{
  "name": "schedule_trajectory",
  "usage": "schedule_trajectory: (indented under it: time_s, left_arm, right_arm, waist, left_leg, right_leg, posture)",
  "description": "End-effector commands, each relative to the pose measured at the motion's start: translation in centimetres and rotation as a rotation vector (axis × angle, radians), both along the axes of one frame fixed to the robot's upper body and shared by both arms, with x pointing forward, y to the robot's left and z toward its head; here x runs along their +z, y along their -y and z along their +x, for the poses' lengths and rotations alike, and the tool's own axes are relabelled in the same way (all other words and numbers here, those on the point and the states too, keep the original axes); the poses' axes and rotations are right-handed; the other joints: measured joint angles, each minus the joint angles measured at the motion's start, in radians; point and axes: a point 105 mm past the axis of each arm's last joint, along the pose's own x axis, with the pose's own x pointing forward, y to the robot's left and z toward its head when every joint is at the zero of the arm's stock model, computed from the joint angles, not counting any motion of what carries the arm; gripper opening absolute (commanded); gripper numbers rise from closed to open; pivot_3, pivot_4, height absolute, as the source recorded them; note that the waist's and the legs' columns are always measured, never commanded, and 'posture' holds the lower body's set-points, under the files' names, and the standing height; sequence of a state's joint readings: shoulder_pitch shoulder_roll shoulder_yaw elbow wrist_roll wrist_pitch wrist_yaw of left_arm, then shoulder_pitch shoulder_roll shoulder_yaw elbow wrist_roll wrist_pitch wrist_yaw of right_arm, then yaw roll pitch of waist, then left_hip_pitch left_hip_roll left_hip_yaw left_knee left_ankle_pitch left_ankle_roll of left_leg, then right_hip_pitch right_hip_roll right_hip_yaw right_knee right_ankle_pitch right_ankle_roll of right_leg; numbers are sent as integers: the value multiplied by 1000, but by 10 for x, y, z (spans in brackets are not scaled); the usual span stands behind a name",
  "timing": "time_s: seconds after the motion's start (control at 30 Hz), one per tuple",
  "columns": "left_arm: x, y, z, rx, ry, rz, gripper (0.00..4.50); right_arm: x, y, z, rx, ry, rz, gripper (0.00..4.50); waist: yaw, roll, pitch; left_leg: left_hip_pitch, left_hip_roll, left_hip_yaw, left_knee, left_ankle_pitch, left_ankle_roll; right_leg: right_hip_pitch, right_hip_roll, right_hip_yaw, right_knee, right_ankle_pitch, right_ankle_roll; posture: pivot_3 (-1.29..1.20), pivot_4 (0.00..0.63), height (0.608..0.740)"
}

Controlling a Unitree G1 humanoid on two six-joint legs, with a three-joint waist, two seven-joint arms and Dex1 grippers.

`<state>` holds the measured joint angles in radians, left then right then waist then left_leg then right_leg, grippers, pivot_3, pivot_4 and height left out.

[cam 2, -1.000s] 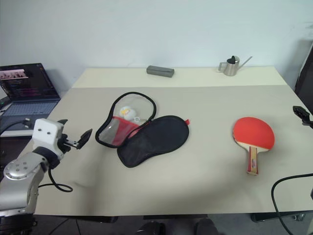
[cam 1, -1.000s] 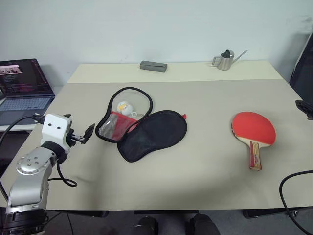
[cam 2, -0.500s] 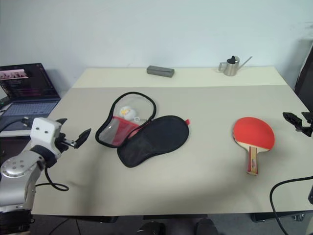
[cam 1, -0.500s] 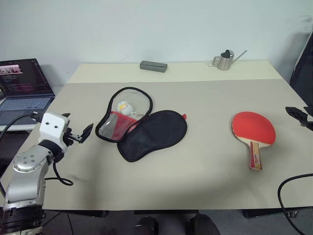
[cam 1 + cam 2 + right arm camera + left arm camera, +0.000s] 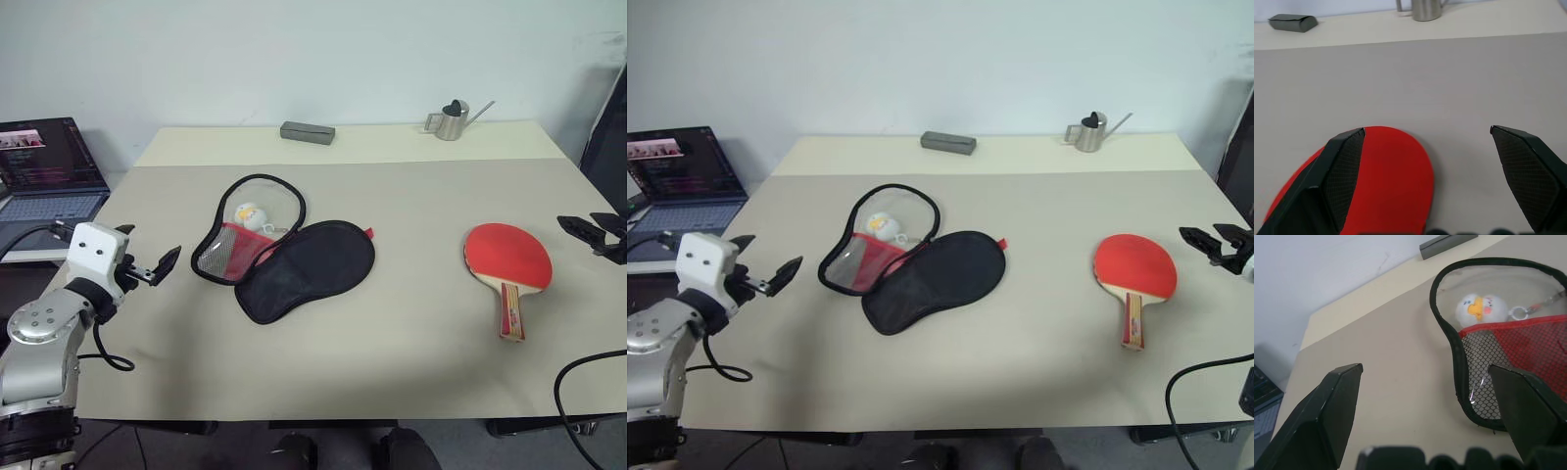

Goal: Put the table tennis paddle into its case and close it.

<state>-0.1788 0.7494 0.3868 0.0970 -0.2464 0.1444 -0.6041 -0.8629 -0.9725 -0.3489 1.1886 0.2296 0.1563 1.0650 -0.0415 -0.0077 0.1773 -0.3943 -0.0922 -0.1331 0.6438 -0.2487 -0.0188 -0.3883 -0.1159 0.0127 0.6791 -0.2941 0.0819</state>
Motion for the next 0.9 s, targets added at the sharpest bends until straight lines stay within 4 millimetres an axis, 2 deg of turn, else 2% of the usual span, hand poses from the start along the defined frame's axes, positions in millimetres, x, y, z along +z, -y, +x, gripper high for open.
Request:
schedule_trajectory:
  time_s: [0.03,0.23,0.33,0.43,0.53,0.7,0.9]
  left_arm:
    - [26,9,10,-51,90,-14,4500]
    - [36,32,17,-164,112,-41,4500]
    - [35,50,15,-252,92,-59,4500]
    - [32,73,10,-375,41,-71,4500]
    - [28,89,3,-490,-30,-78,4500]
    - [27,95,-8,-608,-118,-67,4500]
    - [27,91,-8,-651,-165,-76,4500]
  right_arm:
    - [13,-27,6,142,47,-46,4491]
    - [17,-80,16,308,75,-56,4491]
    - [15,-106,21,331,84,-33,4491]
    - [9,-140,22,393,47,8,4491]
    - [6,-171,24,418,7,68,4491]
    - [-3,-212,22,472,-31,43,4491]
    - [-28,-267,19,498,-141,57,4491]
  waist:
    - [0,0,0]
    - [-6,0,0]
    - [-7,0,0]
    - [-6,0,0]
    - [-6,0,0]
    - [-6,0,0]
    - [-7,0,0]
  left_leg:
    - [0,0,0,0,0,0]
    - [0,0,0,1,1,-1]
    - [-1,0,0,1,1,-3]
    - [-1,0,-1,1,1,-2]
    - [-1,0,-1,1,1,-2]
    - [-1,0,-2,1,1,-2]
    - [0,0,-3,1,0,-1]
  right_leg:
    - [0,0,0,0,0,0]
    - [0,0,1,1,1,1]
    - [-1,0,1,1,1,1]
    - [-1,0,1,1,1,1]
    - [-1,0,1,1,1,1]
    - [-2,0,1,1,1,1]
    - [-2,0,1,1,1,1]
  posture:
    - [0,150,740]
    - [0,150,740]
    - [0,150,740]
    - [0,150,740]
    - [0,150,740]
    - [0,150,740]
    - [0,150,740]
